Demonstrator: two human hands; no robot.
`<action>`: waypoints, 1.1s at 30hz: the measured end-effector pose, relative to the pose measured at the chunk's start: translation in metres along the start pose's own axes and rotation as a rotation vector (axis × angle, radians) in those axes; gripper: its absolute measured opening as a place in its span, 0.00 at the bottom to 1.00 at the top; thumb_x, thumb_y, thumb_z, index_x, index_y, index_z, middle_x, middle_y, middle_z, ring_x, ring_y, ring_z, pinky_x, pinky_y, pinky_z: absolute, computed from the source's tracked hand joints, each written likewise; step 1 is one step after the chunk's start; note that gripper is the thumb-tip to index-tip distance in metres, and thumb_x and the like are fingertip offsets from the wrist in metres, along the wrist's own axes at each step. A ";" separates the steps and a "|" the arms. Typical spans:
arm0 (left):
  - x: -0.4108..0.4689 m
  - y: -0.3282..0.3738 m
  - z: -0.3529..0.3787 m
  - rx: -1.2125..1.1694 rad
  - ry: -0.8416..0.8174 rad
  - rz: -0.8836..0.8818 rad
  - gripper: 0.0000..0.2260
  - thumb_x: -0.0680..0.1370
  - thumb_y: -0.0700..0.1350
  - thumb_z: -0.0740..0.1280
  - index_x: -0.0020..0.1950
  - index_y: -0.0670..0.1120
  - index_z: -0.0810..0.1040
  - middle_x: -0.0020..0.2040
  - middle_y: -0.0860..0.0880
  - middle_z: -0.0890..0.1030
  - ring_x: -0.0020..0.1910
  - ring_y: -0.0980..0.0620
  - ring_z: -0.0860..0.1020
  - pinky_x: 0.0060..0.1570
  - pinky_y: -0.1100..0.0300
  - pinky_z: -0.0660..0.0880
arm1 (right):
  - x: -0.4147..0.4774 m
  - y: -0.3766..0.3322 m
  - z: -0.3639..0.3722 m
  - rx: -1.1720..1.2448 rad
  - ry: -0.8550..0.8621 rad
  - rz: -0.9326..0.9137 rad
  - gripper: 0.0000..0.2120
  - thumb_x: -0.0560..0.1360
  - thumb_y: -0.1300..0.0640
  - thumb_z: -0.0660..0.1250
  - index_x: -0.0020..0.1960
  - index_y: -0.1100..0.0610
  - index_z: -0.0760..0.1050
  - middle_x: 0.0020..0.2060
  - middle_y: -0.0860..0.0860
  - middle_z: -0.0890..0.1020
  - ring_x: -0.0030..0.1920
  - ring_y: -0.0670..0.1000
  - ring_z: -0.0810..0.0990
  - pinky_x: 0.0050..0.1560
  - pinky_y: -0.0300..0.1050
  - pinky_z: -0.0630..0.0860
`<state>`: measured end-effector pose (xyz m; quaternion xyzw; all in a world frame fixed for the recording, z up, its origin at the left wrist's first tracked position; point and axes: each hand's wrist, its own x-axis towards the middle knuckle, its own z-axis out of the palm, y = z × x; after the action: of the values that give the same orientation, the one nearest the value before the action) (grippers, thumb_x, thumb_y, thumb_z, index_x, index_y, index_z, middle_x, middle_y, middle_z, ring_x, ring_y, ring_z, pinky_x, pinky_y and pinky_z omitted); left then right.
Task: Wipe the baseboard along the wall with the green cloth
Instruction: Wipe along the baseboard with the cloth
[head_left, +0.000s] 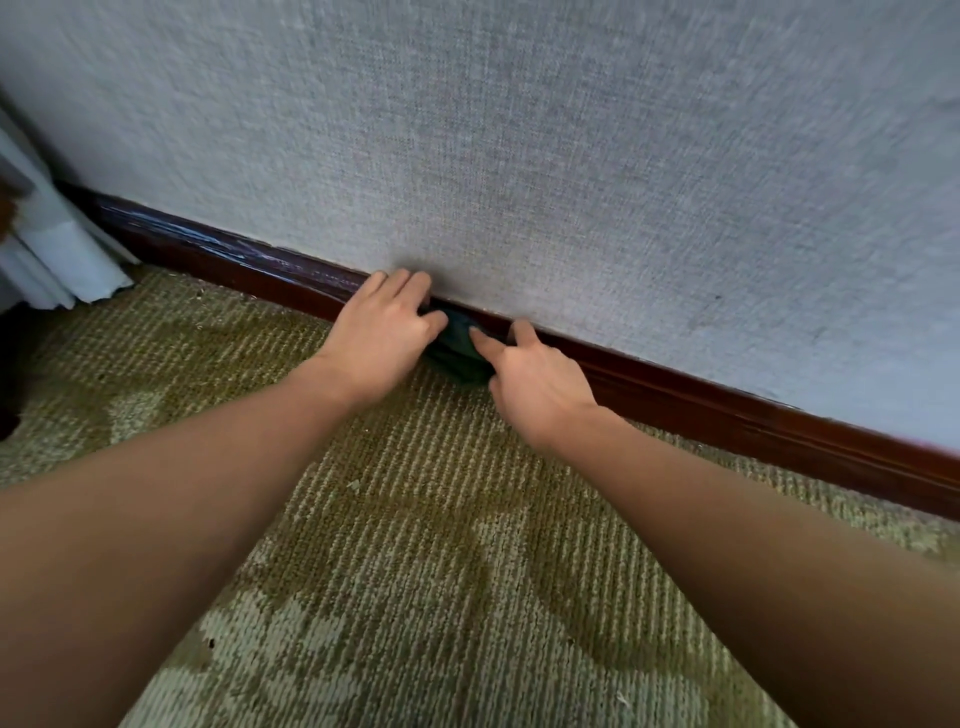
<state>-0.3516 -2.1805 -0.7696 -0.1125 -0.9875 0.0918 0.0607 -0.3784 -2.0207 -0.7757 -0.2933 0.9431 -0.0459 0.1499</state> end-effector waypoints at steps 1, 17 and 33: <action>-0.002 -0.004 -0.002 0.012 0.021 0.005 0.11 0.71 0.33 0.65 0.53 0.37 0.79 0.50 0.37 0.74 0.53 0.39 0.71 0.51 0.49 0.65 | 0.001 -0.003 -0.002 0.031 0.000 0.005 0.28 0.78 0.62 0.56 0.74 0.49 0.53 0.65 0.59 0.63 0.50 0.58 0.74 0.41 0.46 0.67; 0.008 0.017 -0.029 0.094 0.084 0.248 0.07 0.63 0.39 0.65 0.35 0.41 0.82 0.35 0.40 0.78 0.34 0.41 0.78 0.34 0.58 0.74 | -0.024 0.015 -0.022 -0.182 0.049 0.006 0.27 0.77 0.61 0.56 0.74 0.54 0.53 0.64 0.60 0.61 0.58 0.61 0.71 0.50 0.51 0.73; 0.009 0.019 -0.017 0.110 0.081 0.147 0.10 0.68 0.39 0.72 0.50 0.43 0.82 0.48 0.42 0.77 0.50 0.43 0.76 0.49 0.53 0.72 | -0.023 0.017 -0.014 -0.157 0.061 0.004 0.27 0.77 0.62 0.57 0.74 0.53 0.53 0.61 0.59 0.63 0.57 0.60 0.70 0.43 0.48 0.71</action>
<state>-0.3538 -2.1575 -0.7560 -0.1846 -0.9668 0.1456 0.1000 -0.3736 -1.9939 -0.7590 -0.3008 0.9485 0.0194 0.0978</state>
